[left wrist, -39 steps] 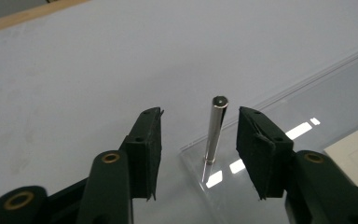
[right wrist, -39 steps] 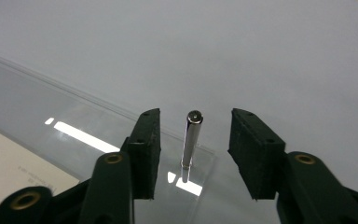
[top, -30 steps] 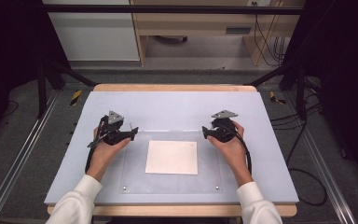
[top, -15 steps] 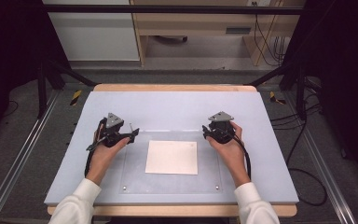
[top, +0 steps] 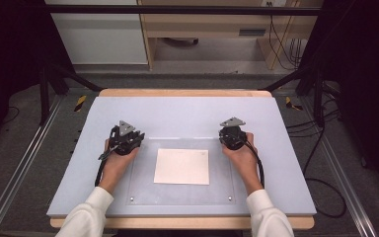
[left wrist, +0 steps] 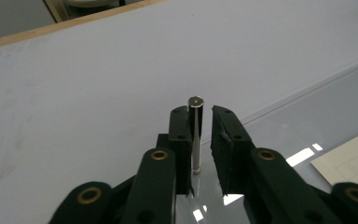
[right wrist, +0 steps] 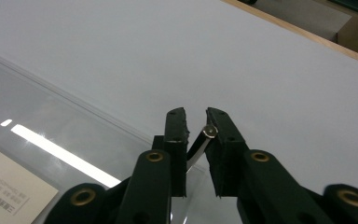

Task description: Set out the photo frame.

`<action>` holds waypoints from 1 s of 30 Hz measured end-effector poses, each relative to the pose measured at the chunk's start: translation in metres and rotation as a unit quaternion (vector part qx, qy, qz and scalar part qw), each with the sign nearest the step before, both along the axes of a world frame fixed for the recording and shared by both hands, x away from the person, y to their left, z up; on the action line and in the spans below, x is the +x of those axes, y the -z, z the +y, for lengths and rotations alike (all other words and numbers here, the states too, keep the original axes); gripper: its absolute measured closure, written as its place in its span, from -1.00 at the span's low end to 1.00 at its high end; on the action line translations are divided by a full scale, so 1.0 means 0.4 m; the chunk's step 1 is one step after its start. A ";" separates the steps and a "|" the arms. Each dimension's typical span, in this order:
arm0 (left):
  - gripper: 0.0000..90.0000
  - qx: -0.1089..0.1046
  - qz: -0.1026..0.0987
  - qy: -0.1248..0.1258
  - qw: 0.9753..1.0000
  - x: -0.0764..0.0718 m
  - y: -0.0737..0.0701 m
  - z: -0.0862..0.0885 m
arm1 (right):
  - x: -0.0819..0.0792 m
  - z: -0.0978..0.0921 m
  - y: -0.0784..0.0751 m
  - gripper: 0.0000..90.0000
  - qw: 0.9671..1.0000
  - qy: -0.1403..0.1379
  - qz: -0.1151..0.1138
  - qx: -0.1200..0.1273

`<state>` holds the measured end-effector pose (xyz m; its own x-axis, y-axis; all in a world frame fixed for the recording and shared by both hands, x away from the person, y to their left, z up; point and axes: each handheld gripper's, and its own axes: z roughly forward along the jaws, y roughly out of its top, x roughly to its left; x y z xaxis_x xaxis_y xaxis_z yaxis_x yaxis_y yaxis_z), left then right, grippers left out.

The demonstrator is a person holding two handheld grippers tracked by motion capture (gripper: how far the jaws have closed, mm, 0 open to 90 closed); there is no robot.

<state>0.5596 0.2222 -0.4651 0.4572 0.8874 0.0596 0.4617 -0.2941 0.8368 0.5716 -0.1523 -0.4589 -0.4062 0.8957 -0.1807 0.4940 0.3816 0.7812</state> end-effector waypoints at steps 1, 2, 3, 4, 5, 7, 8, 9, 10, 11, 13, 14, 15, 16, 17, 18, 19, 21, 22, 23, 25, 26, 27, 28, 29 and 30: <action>0.79 -0.002 0.001 -0.001 1.000 0.001 -0.001 0.003 | 0.000 0.001 0.000 0.79 1.000 -0.001 -0.001 0.001; 0.85 -0.002 0.001 0.000 1.000 0.001 -0.001 0.006 | 0.000 0.003 0.000 0.80 1.000 -0.002 0.001 0.001; 0.86 -0.007 0.003 0.001 1.000 0.002 -0.001 0.009 | 0.000 0.003 0.000 0.80 1.000 -0.002 -0.001 0.000; 0.87 -0.009 0.004 0.003 1.000 0.002 0.000 0.010 | 0.000 0.003 0.001 0.81 1.000 -0.001 0.000 0.002; 0.87 -0.007 0.003 0.004 1.000 0.002 -0.001 0.010 | 0.000 0.002 0.001 0.81 1.000 -0.003 0.000 0.004; 0.87 -0.004 0.002 0.003 1.000 0.002 -0.001 0.009 | 0.000 0.000 0.000 0.81 1.000 -0.005 0.000 0.006; 0.87 -0.005 0.002 0.003 1.000 0.001 -0.001 0.008 | 0.000 -0.001 0.000 0.81 1.000 -0.006 0.000 0.006; 0.87 -0.005 0.002 0.003 1.000 0.001 -0.001 0.008 | 0.000 -0.001 0.000 0.82 1.000 -0.006 -0.001 0.006; 0.87 -0.006 0.003 0.003 1.000 0.001 -0.001 0.009 | -0.001 -0.001 0.000 0.82 1.000 -0.005 0.001 0.010; 0.87 -0.008 0.003 0.003 1.000 0.001 0.000 0.010 | -0.001 -0.003 0.001 0.82 1.000 -0.006 -0.001 0.012; 0.88 -0.009 0.003 0.003 1.000 0.001 0.000 0.010 | -0.002 -0.006 0.002 0.81 1.000 -0.007 -0.002 0.016; 0.88 -0.009 0.003 0.004 1.000 0.001 0.000 0.011 | -0.003 -0.007 0.002 0.80 1.000 -0.005 0.000 0.019; 0.88 -0.010 0.003 0.003 1.000 0.001 0.000 0.011 | -0.004 -0.008 0.001 0.79 1.000 -0.004 0.000 0.022; 0.88 -0.010 0.003 0.003 1.000 0.001 0.000 0.011 | -0.006 -0.009 0.000 0.79 1.000 -0.004 0.000 0.023; 0.88 -0.010 0.003 0.003 1.000 0.001 0.000 0.011 | -0.008 -0.010 -0.001 0.79 1.000 -0.004 -0.001 0.025; 0.88 -0.011 0.003 0.003 1.000 0.001 0.000 0.011 | -0.009 -0.011 -0.001 0.77 1.000 -0.006 -0.002 0.023; 0.88 -0.011 0.003 0.003 1.000 0.001 0.000 0.011 | -0.011 -0.013 -0.001 0.77 1.000 -0.007 -0.002 0.023; 0.88 -0.012 0.004 0.002 1.000 0.001 0.000 0.012 | -0.015 -0.016 -0.002 0.80 1.000 -0.006 -0.002 0.026; 0.88 -0.013 0.005 0.002 1.000 0.001 0.000 0.012 | -0.015 -0.017 -0.003 0.83 1.000 -0.008 -0.001 0.026; 0.88 -0.014 0.005 0.002 1.000 0.001 0.000 0.012 | -0.016 -0.018 -0.004 0.84 1.000 -0.010 -0.001 0.029; 0.88 -0.015 0.007 0.000 1.000 0.001 -0.001 0.011 | -0.014 -0.019 -0.005 0.86 0.999 -0.007 0.004 0.037; 0.88 -0.015 0.007 -0.001 1.000 0.002 -0.002 0.011 | -0.013 -0.018 -0.005 0.86 0.999 -0.006 0.004 0.038; 0.88 -0.015 0.007 -0.001 1.000 0.002 -0.002 0.011 | -0.014 -0.015 -0.005 0.86 0.999 -0.005 0.005 0.038; 0.88 -0.015 0.009 -0.001 1.000 0.002 -0.002 0.012 | -0.013 -0.015 -0.005 0.87 0.999 -0.004 0.006 0.039; 0.88 -0.018 0.008 -0.002 1.000 0.002 -0.002 0.012 | -0.013 -0.016 -0.005 0.87 0.999 -0.004 0.006 0.040; 0.88 -0.019 0.008 -0.003 1.000 0.002 -0.002 0.012 | -0.013 -0.017 -0.005 0.87 0.999 -0.004 0.006 0.041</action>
